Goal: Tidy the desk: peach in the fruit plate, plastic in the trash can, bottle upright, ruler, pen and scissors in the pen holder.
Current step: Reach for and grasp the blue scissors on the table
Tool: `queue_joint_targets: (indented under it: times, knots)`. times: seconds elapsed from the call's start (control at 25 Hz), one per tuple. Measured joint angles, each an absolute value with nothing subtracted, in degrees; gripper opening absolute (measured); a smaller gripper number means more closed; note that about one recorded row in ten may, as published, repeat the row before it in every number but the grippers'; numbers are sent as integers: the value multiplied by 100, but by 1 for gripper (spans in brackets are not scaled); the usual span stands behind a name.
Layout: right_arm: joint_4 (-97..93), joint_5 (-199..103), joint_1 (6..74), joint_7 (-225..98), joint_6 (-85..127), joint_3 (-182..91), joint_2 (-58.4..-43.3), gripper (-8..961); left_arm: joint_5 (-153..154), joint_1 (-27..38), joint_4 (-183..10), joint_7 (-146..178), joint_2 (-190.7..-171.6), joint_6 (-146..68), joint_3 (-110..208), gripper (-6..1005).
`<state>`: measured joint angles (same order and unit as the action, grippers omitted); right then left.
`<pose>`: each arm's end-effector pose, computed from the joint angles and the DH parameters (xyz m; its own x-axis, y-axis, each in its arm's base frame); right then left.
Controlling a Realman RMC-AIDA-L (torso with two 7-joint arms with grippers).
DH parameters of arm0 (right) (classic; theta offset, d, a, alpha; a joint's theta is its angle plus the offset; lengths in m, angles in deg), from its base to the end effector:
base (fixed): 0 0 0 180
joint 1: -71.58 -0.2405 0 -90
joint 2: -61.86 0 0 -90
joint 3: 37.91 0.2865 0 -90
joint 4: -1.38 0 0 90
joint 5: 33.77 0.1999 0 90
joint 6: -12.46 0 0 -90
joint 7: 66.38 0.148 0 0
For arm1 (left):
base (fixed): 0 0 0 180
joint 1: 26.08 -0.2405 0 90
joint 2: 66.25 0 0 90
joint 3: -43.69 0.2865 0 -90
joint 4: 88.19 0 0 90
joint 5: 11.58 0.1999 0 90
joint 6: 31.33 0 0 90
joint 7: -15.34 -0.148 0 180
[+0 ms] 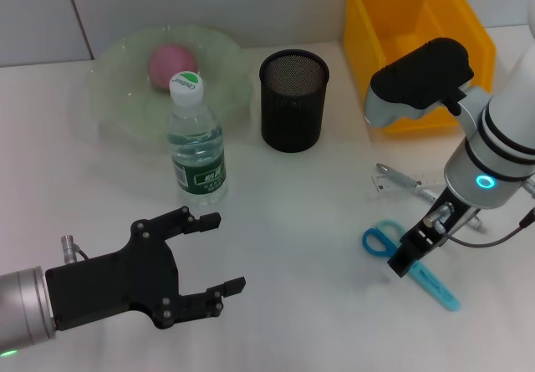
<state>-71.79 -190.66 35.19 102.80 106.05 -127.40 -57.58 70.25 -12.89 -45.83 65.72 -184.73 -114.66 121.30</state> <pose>0.2231 0.3428 -0.0407 0.4477 -0.8439 0.2955 -0.6262 -0.5318 -0.5701 -0.2774 0.2593 -0.0603 0.8459 -0.0613 0.5298 0.0973 -0.9589 -0.2664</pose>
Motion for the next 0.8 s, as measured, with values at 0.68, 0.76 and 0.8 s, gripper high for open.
queue_joint_targets:
  times: [0.68, 0.76, 0.8]
  knots:
    - [-7146, -19065, 3461, 10299, 10575, -12783, -5766, 708, 7025, -1289, -4582, 6517, -18472, -11492, 12130, 797]
    - [-7144, -19065, 3461, 10299, 10575, -12785, -5767, 706, 7025, -1290, -4582, 6517, -18472, -11500, 12130, 797]
    - [-7127, -19065, 3459, 10299, 10577, -12788, -5767, 705, 7025, -1289, -4582, 6517, -18472, -11504, 12130, 797]
